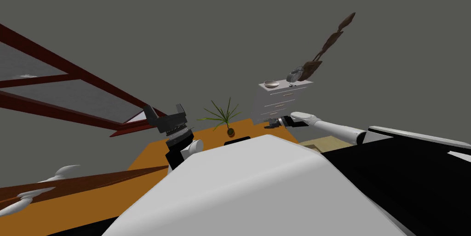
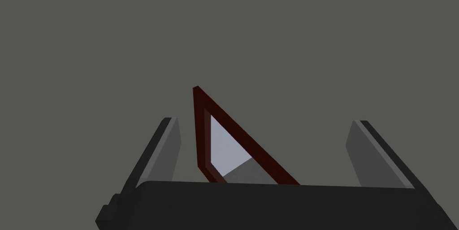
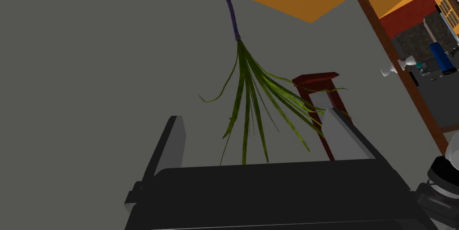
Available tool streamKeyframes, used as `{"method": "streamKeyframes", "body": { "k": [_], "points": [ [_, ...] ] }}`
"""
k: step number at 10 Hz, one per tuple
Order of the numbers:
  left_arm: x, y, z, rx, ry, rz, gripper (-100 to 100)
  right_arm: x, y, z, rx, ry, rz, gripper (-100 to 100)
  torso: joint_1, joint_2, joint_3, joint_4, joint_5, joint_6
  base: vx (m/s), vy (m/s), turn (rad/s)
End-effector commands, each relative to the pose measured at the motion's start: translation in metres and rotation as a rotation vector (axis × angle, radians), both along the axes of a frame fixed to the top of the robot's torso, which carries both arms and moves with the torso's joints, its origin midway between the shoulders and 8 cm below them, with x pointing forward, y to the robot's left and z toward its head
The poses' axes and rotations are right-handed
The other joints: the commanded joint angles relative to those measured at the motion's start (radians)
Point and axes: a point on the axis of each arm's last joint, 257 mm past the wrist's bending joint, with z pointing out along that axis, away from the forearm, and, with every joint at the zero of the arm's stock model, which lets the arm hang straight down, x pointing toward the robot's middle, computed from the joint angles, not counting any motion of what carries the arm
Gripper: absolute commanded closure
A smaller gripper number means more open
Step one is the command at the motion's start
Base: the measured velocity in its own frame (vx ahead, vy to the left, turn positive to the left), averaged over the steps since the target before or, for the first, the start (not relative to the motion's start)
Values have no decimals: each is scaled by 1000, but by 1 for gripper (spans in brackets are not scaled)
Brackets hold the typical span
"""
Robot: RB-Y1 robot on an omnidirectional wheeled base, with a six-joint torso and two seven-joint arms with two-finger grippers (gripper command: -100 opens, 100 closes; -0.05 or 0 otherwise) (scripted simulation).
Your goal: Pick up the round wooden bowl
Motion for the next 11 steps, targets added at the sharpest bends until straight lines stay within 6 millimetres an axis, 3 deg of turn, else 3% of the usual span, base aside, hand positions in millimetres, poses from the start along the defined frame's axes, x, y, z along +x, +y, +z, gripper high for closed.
{"method": "streamKeyframes", "body": {
  "k": [1, 2, 5, 7, 8, 9, 10, 11],
  "points": [
    [0, 0, 0, 0, 0, 0, 0, -4, -32, -1, -81, 21, 11, -100, 0, 0, 0, 0, 0, 0, 27, 49, 66],
    [0, 0, 0, 0, 0, 0, 0, -4, -40, 2, -102, 22, 13, -100, 1, 0, 0, 0, 0, 0, 37, 50, 35],
    [0, 0, 0, 0, 0, 0, 0, -6, -102, 13, -259, 53, 36, -100, 3, -2, -1, 0, 1, 0, 68, 85, 55],
    [0, 0, 0, 0, 0, 0, 0, -6, -114, 20, -287, 54, 37, -100, 2, -2, -1, 0, 1, 0, 36, 40, 17],
    [0, 0, 0, 0, 0, 0, 0, -6, -151, 32, -374, 69, 33, -100, -1, 0, 0, 0, 0, 0, 46, 40, 69],
    [0, 0, 0, 0, 0, 0, 0, -7, -159, 34, -388, 72, 24, -100, 0, -1, 0, 0, 0, 0, 57, 42, 42],
    [0, 0, 0, 0, 0, 0, 0, -8, -190, 48, -462, 84, 19, -100, 0, -1, -1, 0, 0, 0, 83, 64, 77],
    [0, 0, 0, 0, 0, 0, 0, -8, -195, 52, -475, 84, 18, -100, 2, -3, -2, -1, 0, -1, 73, 54, 36]
  ]
}}
